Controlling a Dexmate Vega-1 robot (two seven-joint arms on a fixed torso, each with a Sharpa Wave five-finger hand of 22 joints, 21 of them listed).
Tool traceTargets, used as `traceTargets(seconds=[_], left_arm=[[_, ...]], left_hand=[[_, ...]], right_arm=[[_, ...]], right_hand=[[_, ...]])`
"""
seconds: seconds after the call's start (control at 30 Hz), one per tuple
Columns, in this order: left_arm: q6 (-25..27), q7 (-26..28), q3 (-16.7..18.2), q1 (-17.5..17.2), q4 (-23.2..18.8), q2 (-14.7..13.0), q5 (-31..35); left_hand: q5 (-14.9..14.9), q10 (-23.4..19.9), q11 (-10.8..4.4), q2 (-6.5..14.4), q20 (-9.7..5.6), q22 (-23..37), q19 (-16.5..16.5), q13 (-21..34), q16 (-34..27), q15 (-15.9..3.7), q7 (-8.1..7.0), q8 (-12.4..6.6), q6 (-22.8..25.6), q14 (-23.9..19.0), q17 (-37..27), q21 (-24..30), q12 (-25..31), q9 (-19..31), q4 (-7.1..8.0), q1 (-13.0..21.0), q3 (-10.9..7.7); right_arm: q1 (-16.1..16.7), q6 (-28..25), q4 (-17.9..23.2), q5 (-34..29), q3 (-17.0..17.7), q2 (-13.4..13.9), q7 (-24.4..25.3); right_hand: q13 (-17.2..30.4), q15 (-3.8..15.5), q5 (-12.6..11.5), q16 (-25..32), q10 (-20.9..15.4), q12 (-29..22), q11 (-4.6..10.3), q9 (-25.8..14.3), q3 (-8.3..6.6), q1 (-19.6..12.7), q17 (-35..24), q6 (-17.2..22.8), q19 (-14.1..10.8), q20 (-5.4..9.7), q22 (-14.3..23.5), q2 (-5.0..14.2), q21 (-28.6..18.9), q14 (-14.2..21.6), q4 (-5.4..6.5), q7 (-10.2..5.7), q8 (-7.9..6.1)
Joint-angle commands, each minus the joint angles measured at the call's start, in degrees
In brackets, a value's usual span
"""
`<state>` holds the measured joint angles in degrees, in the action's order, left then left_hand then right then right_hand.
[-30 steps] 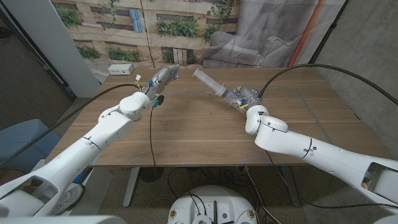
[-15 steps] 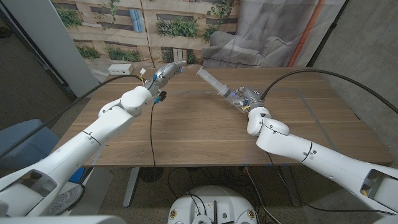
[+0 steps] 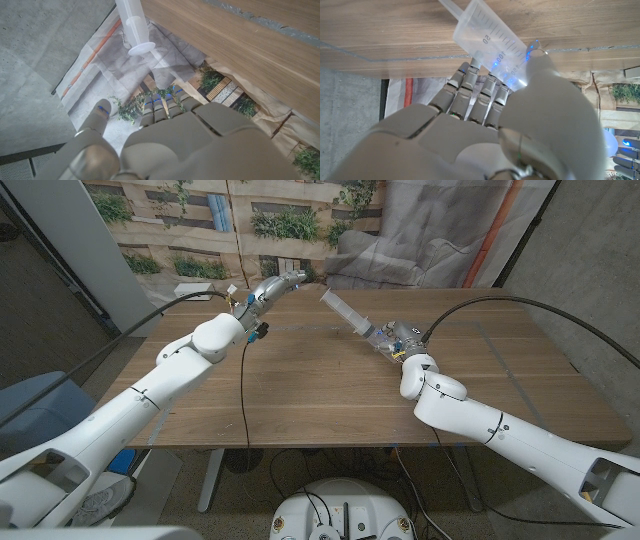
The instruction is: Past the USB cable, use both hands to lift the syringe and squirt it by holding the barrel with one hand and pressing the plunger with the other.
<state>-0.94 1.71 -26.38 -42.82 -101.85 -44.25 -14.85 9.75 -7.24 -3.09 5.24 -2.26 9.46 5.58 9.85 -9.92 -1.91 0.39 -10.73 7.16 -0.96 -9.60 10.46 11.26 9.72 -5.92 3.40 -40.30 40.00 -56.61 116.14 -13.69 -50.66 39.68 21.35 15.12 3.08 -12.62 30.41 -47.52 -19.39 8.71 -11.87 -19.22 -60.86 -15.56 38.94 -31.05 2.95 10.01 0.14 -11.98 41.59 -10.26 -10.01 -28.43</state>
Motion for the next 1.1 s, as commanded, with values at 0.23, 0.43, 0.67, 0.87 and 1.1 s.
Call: traceTargets(seconds=[0.23,0.43,0.67,0.87,1.1], left_arm=[[-4.2,-5.5,-2.2,3.0,4.9,1.8,1.5],[-5.3,-7.7,-4.1,5.5,6.9,3.0,3.3],[-5.5,-8.6,-5.0,7.3,7.5,3.6,5.2],[-5.6,-9.1,-5.3,8.0,8.0,3.9,5.8],[-5.7,-9.5,-5.5,8.7,8.2,4.0,6.6]], left_hand=[[0.3,0.2,0.16,3.8,-3.59,0.3,0.1,0.0,-0.4,-3.44,-0.69,0.31,0.4,-0.5,-0.1,0.3,-0.2,0.1,0.31,-0.5,0.29],[0.3,0.4,0.58,3.8,-3.77,0.2,0.0,0.0,-0.3,-3.73,-0.64,0.36,0.3,-0.6,0.0,0.3,-0.4,0.1,0.11,-0.3,0.17],[0.3,0.6,0.63,3.8,-3.70,0.2,-0.1,0.0,-0.2,-3.70,-0.90,0.44,0.2,-0.4,0.0,0.2,-0.5,0.1,0.12,-0.3,0.13],[0.3,0.6,0.63,3.8,-3.56,0.2,-0.3,0.0,-0.2,-3.74,-0.90,0.47,0.1,-0.5,0.1,0.2,-0.5,0.1,0.09,-0.2,0.14],[0.3,0.6,0.65,3.8,-3.54,0.3,-0.6,0.0,-0.2,-3.85,-0.93,0.48,0.1,-0.5,0.1,0.1,-0.5,0.1,0.04,-0.2,0.16]], right_arm=[[1.7,2.2,-0.7,-3.0,1.7,-0.9,0.3],[2.0,3.2,-1.4,-3.4,2.6,-2.0,1.0],[2.2,4.4,-2.1,-3.9,3.3,-2.7,1.4],[2.3,4.8,-2.6,-4.2,3.7,-3.1,1.4],[2.4,5.7,-3.2,-4.5,4.2,-3.6,1.8]], right_hand=[[0.4,10.44,-0.5,0.0,-3.7,0.2,2.78,-0.1,-0.53,-2.9,-0.5,3.1,-0.5,5.58,0.2,7.10,-0.4,1.8,0.73,-2.00,-0.19],[0.5,10.49,-0.6,-0.1,-3.9,0.2,2.79,-0.1,-0.53,-3.0,-0.6,3.1,-0.6,5.68,0.2,7.17,-0.4,2.0,0.68,-1.97,-0.07],[0.6,10.58,-0.6,-0.1,-4.1,0.3,2.75,-0.1,-0.50,-3.3,-0.7,3.1,-0.6,5.76,0.2,7.15,-0.4,2.3,0.55,-1.94,0.06],[0.6,10.53,-0.6,-0.1,-4.2,0.4,2.73,-0.1,-0.48,-3.4,-0.8,3.2,-0.7,5.78,0.2,7.21,-0.5,2.4,0.57,-1.91,0.12],[0.7,10.57,-0.6,-0.2,-4.4,0.5,2.73,-0.1,-0.42,-3.5,-1.0,3.2,-0.7,5.80,0.2,7.23,-0.5,2.7,0.56,-1.90,0.25]])
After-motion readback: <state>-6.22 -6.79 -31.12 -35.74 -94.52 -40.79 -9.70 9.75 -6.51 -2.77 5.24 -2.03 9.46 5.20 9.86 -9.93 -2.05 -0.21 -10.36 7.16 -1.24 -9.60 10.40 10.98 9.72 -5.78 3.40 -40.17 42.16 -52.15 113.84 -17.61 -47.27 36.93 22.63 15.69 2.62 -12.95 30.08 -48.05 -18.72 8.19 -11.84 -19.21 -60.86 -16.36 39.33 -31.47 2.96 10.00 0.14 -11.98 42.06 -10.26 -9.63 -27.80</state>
